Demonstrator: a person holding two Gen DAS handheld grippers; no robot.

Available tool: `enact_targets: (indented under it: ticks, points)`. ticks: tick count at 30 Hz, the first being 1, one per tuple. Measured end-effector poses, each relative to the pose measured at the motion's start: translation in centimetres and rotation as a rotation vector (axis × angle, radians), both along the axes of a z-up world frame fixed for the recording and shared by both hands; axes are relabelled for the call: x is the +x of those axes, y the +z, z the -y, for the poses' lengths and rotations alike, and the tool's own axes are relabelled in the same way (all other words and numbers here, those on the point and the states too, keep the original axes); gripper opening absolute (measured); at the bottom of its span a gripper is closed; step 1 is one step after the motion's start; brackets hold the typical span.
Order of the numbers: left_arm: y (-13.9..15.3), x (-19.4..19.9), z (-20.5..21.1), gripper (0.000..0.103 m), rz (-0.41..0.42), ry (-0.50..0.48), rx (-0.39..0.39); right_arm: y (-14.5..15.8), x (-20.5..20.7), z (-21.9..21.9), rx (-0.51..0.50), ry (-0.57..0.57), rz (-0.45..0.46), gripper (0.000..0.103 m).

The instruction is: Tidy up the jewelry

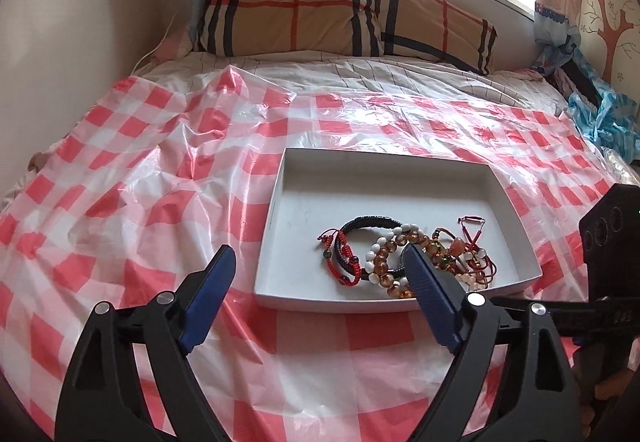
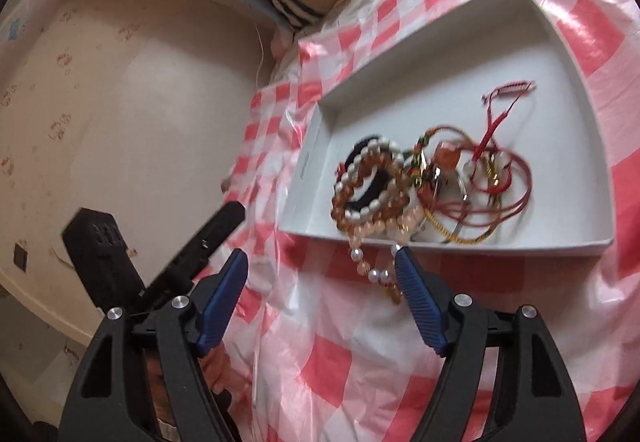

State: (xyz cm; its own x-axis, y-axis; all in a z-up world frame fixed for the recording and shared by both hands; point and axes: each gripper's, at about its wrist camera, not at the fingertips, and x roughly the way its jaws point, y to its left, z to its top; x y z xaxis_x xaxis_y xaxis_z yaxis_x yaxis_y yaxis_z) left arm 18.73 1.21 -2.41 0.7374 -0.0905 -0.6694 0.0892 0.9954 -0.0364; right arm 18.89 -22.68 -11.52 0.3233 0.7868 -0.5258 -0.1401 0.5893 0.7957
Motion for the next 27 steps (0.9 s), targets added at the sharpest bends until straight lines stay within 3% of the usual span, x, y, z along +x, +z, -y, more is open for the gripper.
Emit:
enact_targets:
  ticks: [3, 5, 7, 10, 13, 18, 23, 27]
  points:
    - [0.0, 0.0, -0.8, 0.083, -0.016, 0.012, -0.015, -1.2, 0.5, -1.3, -0.071, 0.027, -0.051, 0.075]
    - [0.0, 0.2, -1.2, 0.083, -0.023, 0.021, -0.04, -1.3, 0.5, -0.8, -0.038, 0.007, -0.047, 0.075]
    - [0.0, 0.2, -1.4, 0.083, -0.024, 0.019, -0.048, -0.8, 0.5, 0.3, 0.063, -0.024, -0.013, 0.075]
    - [0.1, 0.0, -1.1, 0.083, -0.019, 0.011, -0.04, 0.1, 0.5, 1.8, 0.32, -0.069, 0.058, 0.08]
    - [0.0, 0.0, -0.8, 0.083, -0.021, 0.001, -0.036, 0.0, 0.4, 3.5, 0.401, -0.142, 0.069, 0.089]
    - [-0.4, -0.1, 0.3, 0.084, -0.029, -0.027, 0.006, -1.5, 0.3, 5.6, 0.386, -0.265, 0.007, 0.089]
    - [-0.5, -0.6, 1.8, 0.088, -0.008, -0.062, 0.082, 0.0, -0.1, 6.9, 0.236, -0.366, 0.049, 0.09]
    - [-0.8, -1.0, 3.1, 0.089, 0.01, -0.089, 0.152, 0.5, 0.4, 6.5, 0.219, -0.308, 0.042, 0.09]
